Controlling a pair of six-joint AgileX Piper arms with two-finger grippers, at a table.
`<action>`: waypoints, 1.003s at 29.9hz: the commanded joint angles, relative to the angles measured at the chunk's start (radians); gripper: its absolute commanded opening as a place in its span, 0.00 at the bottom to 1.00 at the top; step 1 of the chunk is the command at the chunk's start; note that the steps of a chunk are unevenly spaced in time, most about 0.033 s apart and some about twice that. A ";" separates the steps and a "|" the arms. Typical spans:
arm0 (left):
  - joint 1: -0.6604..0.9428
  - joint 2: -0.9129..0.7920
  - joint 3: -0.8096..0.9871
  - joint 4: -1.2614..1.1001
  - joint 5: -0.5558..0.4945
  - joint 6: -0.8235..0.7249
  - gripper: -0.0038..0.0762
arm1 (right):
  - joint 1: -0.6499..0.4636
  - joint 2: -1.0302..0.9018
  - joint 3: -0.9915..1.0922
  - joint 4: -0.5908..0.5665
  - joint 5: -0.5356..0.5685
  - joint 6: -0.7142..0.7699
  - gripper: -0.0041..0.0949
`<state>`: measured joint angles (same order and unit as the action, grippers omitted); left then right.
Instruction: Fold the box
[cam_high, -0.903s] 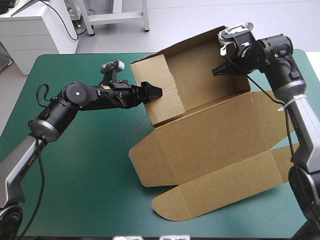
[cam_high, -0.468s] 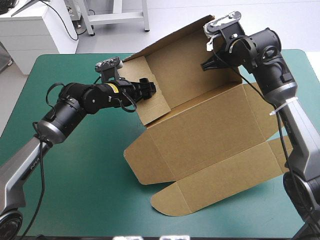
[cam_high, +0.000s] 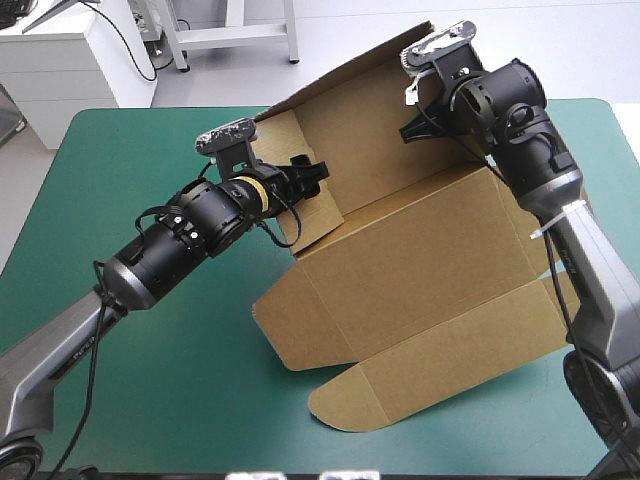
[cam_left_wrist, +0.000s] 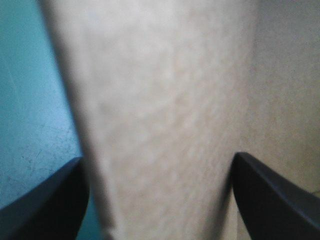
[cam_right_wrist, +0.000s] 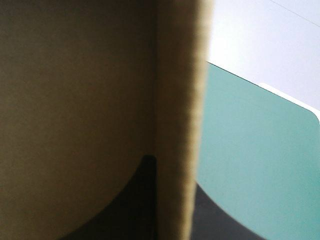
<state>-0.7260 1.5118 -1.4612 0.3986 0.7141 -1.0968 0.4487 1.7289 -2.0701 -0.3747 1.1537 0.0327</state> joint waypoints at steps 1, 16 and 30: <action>-0.028 -0.043 -0.041 0.078 -0.083 -0.067 0.63 | 0.011 -0.052 -0.032 0.004 -0.066 0.014 0.03; -0.028 -0.043 -0.041 0.226 -0.038 -0.094 0.04 | 0.011 -0.052 -0.032 -0.024 -0.056 0.047 0.03; 0.063 0.128 -0.373 -0.089 0.267 0.487 0.04 | -0.107 -0.037 -0.026 0.161 0.092 0.116 0.03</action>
<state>-0.6951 1.6239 -1.7367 0.4030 0.9882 -0.7680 0.3747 1.7254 -2.0721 -0.2726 1.2516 0.1487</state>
